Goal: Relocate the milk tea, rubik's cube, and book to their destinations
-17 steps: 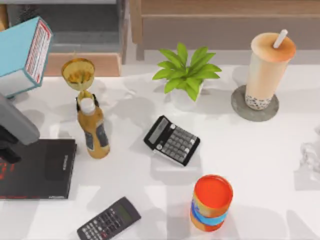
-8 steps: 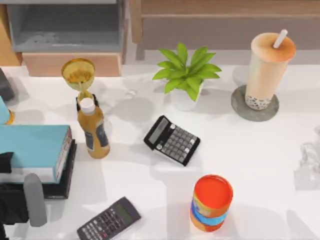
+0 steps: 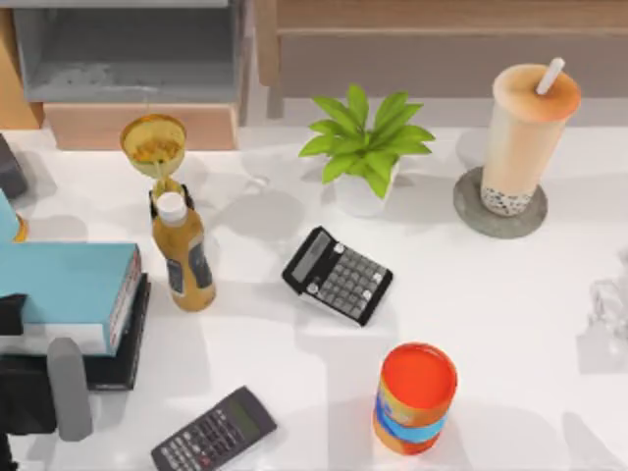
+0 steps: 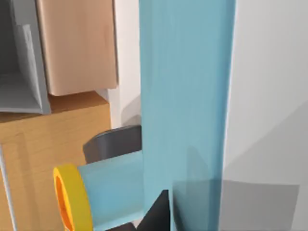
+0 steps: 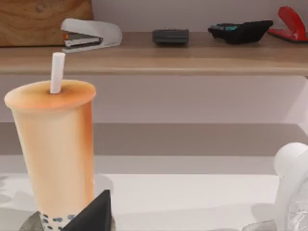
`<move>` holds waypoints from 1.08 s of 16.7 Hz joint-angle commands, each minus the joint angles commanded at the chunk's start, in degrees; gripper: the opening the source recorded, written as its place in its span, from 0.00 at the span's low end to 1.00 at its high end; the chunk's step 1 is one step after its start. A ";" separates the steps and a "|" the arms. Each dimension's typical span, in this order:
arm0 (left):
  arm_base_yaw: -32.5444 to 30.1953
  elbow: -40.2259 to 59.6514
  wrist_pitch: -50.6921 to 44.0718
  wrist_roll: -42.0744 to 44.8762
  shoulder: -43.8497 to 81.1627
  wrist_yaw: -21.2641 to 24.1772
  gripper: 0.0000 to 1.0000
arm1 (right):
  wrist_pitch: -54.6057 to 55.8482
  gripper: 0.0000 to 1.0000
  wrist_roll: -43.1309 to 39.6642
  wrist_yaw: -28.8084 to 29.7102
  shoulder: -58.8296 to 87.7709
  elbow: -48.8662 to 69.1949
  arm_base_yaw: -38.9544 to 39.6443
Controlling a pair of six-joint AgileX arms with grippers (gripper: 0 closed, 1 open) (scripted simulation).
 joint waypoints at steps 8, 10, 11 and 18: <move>0.11 -0.27 1.94 -0.12 2.28 0.11 0.15 | 0.00 1.00 0.00 0.00 0.00 0.00 0.00; 0.11 -0.27 1.94 -0.12 2.28 0.11 0.30 | 0.00 1.00 0.00 0.00 0.00 0.00 0.00; 0.11 -0.27 1.94 -0.12 2.28 0.11 0.38 | 0.00 1.00 0.00 0.00 0.00 0.00 0.00; 0.11 -0.27 1.94 -0.12 2.28 0.11 0.90 | 0.00 1.00 0.00 0.00 0.00 0.00 0.00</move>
